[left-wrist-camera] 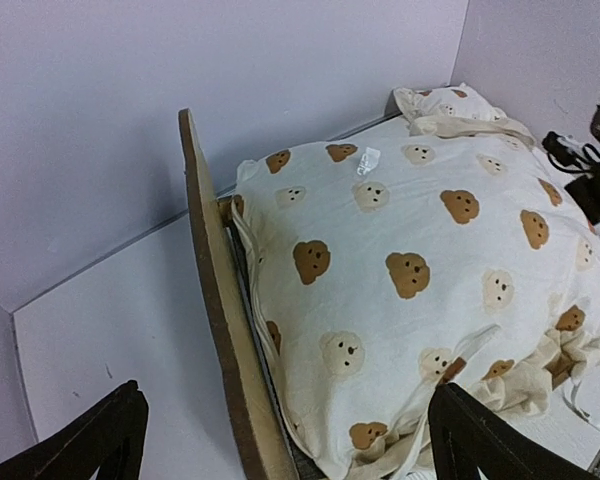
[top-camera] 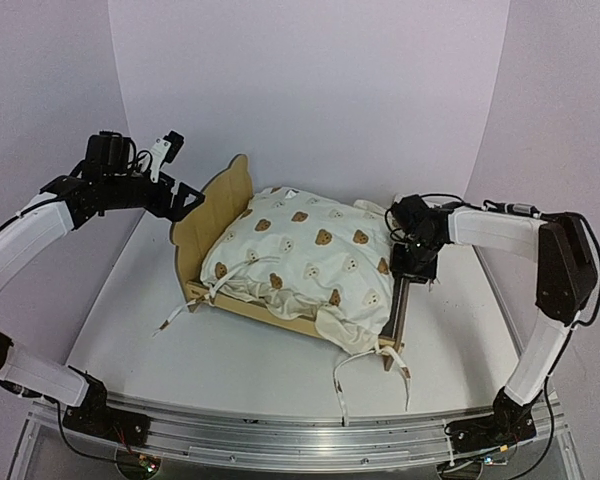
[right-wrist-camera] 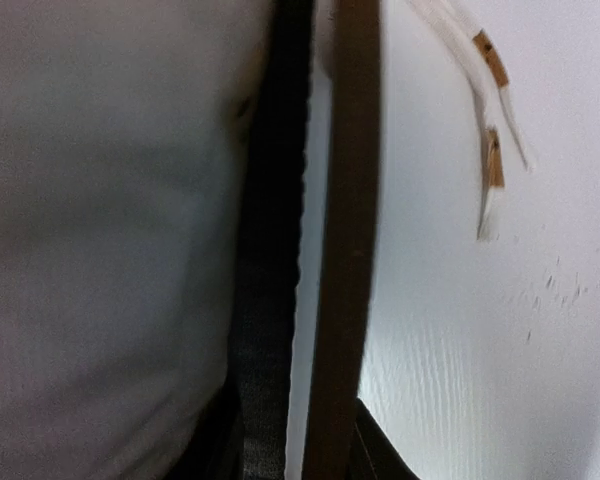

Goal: Set up the pet bed

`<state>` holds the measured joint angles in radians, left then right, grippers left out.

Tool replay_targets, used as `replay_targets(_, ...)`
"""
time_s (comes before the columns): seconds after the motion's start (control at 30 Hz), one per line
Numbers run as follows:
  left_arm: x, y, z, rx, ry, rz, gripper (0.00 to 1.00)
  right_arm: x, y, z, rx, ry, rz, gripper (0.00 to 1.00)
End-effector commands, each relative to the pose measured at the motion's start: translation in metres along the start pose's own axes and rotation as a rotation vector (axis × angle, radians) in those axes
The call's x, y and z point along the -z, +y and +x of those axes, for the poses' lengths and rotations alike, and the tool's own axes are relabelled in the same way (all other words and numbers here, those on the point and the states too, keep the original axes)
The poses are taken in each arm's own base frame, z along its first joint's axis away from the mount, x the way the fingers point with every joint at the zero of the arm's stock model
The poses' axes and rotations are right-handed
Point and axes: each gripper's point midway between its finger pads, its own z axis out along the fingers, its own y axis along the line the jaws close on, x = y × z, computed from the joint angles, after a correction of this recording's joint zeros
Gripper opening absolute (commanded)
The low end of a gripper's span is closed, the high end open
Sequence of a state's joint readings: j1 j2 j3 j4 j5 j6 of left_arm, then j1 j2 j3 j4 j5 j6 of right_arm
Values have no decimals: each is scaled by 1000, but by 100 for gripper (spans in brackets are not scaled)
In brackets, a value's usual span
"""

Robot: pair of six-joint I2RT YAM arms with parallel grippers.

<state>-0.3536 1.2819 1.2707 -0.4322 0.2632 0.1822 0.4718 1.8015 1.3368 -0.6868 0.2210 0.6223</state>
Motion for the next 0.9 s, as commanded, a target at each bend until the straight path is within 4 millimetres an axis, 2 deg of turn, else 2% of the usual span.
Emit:
replay_targets(0.0, 15, 12, -35, -189, -35, -63, 100, 39, 21, 74, 70, 56, 14, 38)
replay_targets(0.07, 18, 5, -40, -237, -46, -29, 99, 53, 21, 93, 85, 105, 4, 46)
replay_targets(0.13, 23, -11, -39, -275, -52, 59, 98, 69, 11, 105, 113, 162, 22, 54)
replay_targets(0.17, 26, -23, -32, -291, -44, 118, 96, 79, 3, 106, 142, 176, 39, 57)
replay_targets(0.23, 36, -47, -13, -323, -27, 243, 94, 105, -9, 99, 177, 195, 30, 63)
replay_targets(0.3, 45, -71, 20, -347, 46, 378, 92, 126, -20, 87, 174, 247, 0, 64)
replay_targets(0.4, 61, -105, 83, -375, 187, 562, 90, 148, -28, 38, 149, 221, -86, 64)
replay_targets(0.5, 72, -123, 143, -424, 330, 638, 84, 134, -19, -21, 179, 183, -119, 66)
replay_targets(0.6, 68, -125, 187, -485, 416, 624, 82, 110, -7, -91, 188, 103, -148, 66)
replay_targets(0.63, 64, -121, 195, -516, 421, 600, 81, 86, -5, -109, 180, 106, -133, 66)
replay_targets(0.7, 53, -111, 214, -576, 436, 539, 81, 53, 0, -147, 143, 63, -148, 64)
replay_targets(0.73, 45, -104, 225, -614, 447, 507, 80, 34, 3, -160, 129, 52, -163, 62)
replay_targets(0.8, 31, -91, 242, -674, 465, 443, 77, 9, 21, -172, 127, 39, -238, 60)
replay_targets(0.87, 13, -74, 247, -724, 469, 351, 73, -15, 36, -167, 124, 76, -320, 57)
